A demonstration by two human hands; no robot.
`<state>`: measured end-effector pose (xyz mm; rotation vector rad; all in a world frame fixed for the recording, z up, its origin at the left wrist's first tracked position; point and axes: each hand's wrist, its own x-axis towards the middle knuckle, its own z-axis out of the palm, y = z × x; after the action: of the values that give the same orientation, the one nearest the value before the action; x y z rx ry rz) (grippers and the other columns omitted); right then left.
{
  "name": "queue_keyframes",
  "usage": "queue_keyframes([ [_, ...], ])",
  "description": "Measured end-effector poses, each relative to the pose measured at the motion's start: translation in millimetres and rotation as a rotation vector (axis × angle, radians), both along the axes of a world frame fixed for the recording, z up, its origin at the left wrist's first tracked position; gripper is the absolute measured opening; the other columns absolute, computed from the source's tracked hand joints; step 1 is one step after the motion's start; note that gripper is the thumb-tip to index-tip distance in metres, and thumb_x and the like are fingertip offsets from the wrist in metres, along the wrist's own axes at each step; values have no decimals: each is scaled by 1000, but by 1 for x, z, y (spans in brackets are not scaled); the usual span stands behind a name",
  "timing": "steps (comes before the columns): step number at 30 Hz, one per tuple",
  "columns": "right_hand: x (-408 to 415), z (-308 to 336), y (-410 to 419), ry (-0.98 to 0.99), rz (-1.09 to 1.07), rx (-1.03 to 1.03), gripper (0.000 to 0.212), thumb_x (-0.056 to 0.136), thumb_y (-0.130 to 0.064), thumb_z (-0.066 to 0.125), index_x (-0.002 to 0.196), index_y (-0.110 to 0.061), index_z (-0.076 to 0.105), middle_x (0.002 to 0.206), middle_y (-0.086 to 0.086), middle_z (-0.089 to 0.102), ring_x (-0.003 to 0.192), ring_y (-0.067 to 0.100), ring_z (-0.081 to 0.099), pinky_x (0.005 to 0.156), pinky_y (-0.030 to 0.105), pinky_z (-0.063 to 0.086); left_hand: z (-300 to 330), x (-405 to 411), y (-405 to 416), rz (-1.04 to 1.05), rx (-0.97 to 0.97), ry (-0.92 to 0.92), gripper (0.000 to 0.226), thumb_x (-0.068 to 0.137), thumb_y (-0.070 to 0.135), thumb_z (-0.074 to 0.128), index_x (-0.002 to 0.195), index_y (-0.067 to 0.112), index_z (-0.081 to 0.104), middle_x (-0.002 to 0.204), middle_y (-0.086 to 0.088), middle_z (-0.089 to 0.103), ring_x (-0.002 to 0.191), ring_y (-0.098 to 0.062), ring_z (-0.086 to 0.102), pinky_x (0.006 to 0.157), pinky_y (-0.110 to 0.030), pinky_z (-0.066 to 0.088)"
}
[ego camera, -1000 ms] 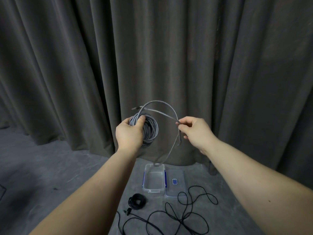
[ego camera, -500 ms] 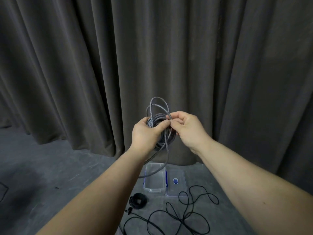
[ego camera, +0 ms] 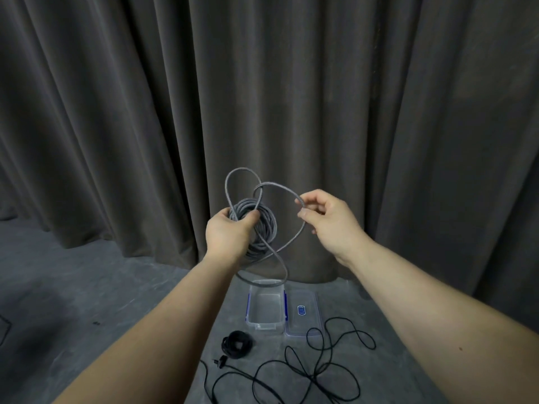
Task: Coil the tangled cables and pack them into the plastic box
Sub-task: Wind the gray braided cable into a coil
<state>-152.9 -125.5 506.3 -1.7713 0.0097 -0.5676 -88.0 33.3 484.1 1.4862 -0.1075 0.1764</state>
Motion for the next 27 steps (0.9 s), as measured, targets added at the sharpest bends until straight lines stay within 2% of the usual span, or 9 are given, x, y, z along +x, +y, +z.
queue_keyframes([
  [4, -2, 0, 0, -16, 25, 33, 21, 92, -7, 57, 76, -21, 59, 60, 0, 50, 46, 1, 39, 49, 14, 30, 2, 1, 0, 58, 27, 1, 13, 77, 19, 77, 87, 13, 70, 79, -5, 75, 79, -24, 72, 83, -43, 59],
  [8, -2, 3, 3, -92, 10, 19, 19, 96, -8, 53, 81, -19, 57, 65, 2, 57, 45, 6, 44, 46, 16, 39, 4, 2, 1, 83, 107, -12, 15, 76, 25, 78, 84, 15, 69, 78, -5, 74, 79, -24, 72, 83, -44, 58],
  [12, 1, 2, -5, -176, -114, 362, 19, 100, -10, 47, 82, -15, 51, 74, 6, 63, 46, 9, 55, 46, 20, 48, 9, 6, 9, 150, 125, -17, 13, 79, 25, 76, 82, 15, 68, 76, -1, 72, 81, -22, 70, 83, -40, 57],
  [18, 4, -6, -20, 12, -250, 457, 11, 97, -10, 53, 88, -8, 59, 75, 13, 62, 43, 10, 57, 42, 19, 48, 16, 4, 11, 161, 103, -27, 13, 79, 25, 75, 84, 15, 68, 78, -3, 73, 80, -21, 70, 82, -37, 57],
  [19, 4, -6, -17, 76, -187, 438, 9, 96, -9, 54, 101, -4, 60, 86, 15, 63, 50, 12, 61, 47, 20, 52, 16, 2, 10, 151, 93, -25, 13, 78, 25, 75, 83, 15, 68, 79, -4, 73, 81, -21, 70, 81, -36, 57],
  [21, 4, -11, -10, 224, -86, 323, 46, 94, -11, 59, 136, -2, 44, 114, 14, 59, 72, 21, 66, 65, 27, 56, 17, 0, 6, 117, 52, -14, 12, 79, 23, 75, 84, 14, 68, 80, -4, 74, 79, -20, 71, 77, -33, 57],
  [22, 1, -13, -6, 277, -54, 231, 53, 93, -15, 61, 140, -5, 41, 121, 11, 58, 79, 22, 66, 72, 31, 55, 18, -2, 3, 106, 38, -13, 12, 79, 23, 75, 84, 14, 68, 79, -4, 73, 77, -18, 70, 74, -31, 57],
  [24, -5, -13, 4, 328, 15, 48, 36, 89, -28, 66, 121, -14, 57, 117, 8, 65, 82, 19, 66, 75, 33, 53, 19, -4, -2, 102, 28, -15, 13, 79, 22, 75, 86, 13, 68, 76, -2, 72, 70, -15, 67, 69, -28, 55],
  [27, -9, -16, 14, 349, 131, -165, 23, 80, -32, 76, 94, -16, 66, 90, 6, 72, 72, 10, 63, 64, 22, 45, 21, -6, -8, 89, 2, -11, 16, 80, 22, 75, 89, 10, 68, 74, -1, 71, 66, -13, 64, 64, -24, 52],
])
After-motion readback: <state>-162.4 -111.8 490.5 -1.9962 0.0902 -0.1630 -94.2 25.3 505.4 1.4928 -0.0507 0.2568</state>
